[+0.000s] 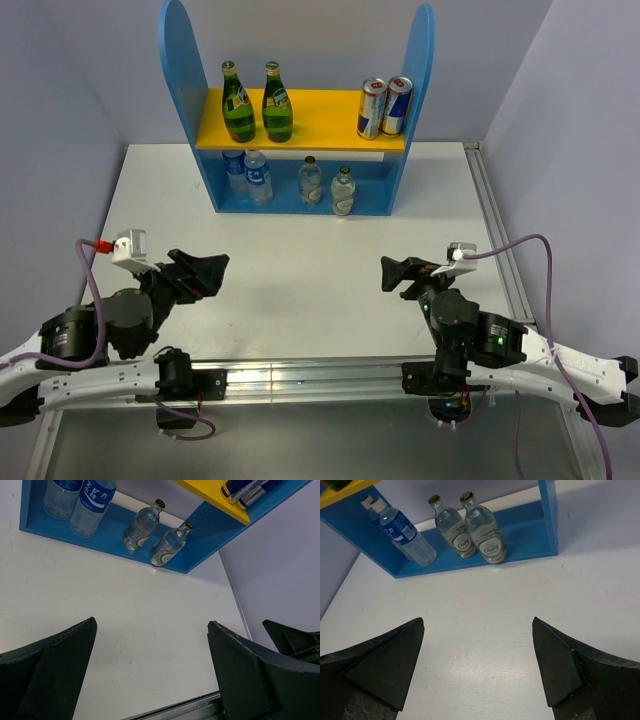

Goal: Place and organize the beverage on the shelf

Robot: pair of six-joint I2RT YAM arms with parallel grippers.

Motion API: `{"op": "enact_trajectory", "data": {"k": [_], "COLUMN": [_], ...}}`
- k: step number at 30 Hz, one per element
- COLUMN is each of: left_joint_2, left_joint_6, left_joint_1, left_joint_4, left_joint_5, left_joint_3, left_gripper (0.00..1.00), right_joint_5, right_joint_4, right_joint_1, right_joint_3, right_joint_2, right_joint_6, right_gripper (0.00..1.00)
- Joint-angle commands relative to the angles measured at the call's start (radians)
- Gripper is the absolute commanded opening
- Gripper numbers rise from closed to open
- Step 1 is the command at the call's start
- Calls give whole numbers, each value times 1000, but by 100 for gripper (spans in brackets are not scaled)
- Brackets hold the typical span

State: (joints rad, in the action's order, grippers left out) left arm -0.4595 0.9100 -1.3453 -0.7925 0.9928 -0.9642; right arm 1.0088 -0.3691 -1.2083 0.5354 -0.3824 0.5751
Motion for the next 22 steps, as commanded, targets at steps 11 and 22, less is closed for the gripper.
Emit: {"op": "enact_trajectory", "data": {"k": [11,22], "left_joint_2": [-166,-127], "left_joint_6": [69,58], "left_joint_1": [-6,-8], "left_joint_4": [-99,-71], "left_joint_5": [86,87], "left_joint_3": [-21,5], "left_gripper": [99,99], "right_joint_5": [-32,-30], "right_joint_4": [65,59], "right_joint_1": [-5,-7], "right_joint_3": [-12,3], "right_joint_2": [20,-1], "right_joint_6": [-47,-37], "right_gripper": [96,96]}}
